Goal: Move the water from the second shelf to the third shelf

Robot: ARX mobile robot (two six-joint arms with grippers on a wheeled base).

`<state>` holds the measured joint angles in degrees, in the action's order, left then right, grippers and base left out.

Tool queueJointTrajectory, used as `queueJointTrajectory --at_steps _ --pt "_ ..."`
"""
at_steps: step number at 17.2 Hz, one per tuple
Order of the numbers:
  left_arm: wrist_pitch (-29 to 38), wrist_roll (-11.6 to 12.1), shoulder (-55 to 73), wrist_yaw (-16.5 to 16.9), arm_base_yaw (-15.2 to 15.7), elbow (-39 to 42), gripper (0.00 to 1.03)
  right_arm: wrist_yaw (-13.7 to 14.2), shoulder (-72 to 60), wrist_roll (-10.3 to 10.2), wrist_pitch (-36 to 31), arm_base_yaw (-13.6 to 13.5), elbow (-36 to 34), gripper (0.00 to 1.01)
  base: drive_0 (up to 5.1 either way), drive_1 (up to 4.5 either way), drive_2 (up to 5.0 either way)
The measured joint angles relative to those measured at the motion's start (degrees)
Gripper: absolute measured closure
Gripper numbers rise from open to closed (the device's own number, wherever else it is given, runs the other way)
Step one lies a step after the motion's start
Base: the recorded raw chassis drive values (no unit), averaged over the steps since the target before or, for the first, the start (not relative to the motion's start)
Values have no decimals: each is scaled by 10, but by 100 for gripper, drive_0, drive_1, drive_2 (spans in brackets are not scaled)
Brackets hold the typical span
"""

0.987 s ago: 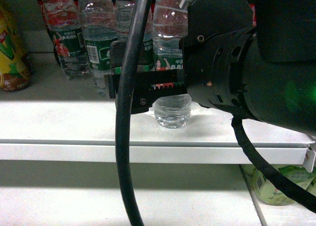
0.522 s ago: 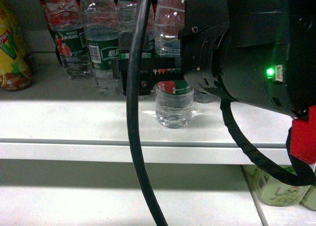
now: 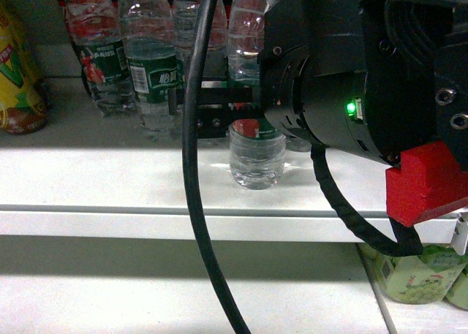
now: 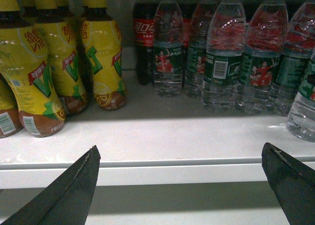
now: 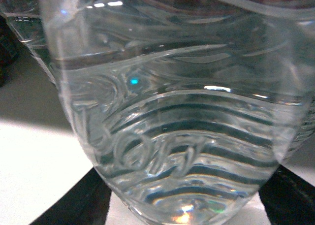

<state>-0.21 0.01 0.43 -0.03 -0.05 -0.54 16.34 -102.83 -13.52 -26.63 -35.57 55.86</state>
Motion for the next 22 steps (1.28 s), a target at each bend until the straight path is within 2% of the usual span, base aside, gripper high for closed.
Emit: queueJointTrajectory --at_steps 4,7,10,13,20,22 --pt "0 0 0 0 0 0 5 6 0 0 -6 0 0 52 0 0 0" --pt "0 0 0 0 0 0 5 6 0 5 -18 0 -4 62 0 0 0" --pt "0 0 0 0 0 0 5 -31 76 49 -44 28 -101 64 0 0 0" --pt "0 0 0 0 0 0 5 -49 123 76 -42 50 -149 65 0 0 0" --pt "0 0 0 0 0 0 5 -88 209 103 -19 87 -219 65 0 0 0" --pt "0 0 0 0 0 0 5 -107 244 111 -3 102 -242 65 0 0 0"
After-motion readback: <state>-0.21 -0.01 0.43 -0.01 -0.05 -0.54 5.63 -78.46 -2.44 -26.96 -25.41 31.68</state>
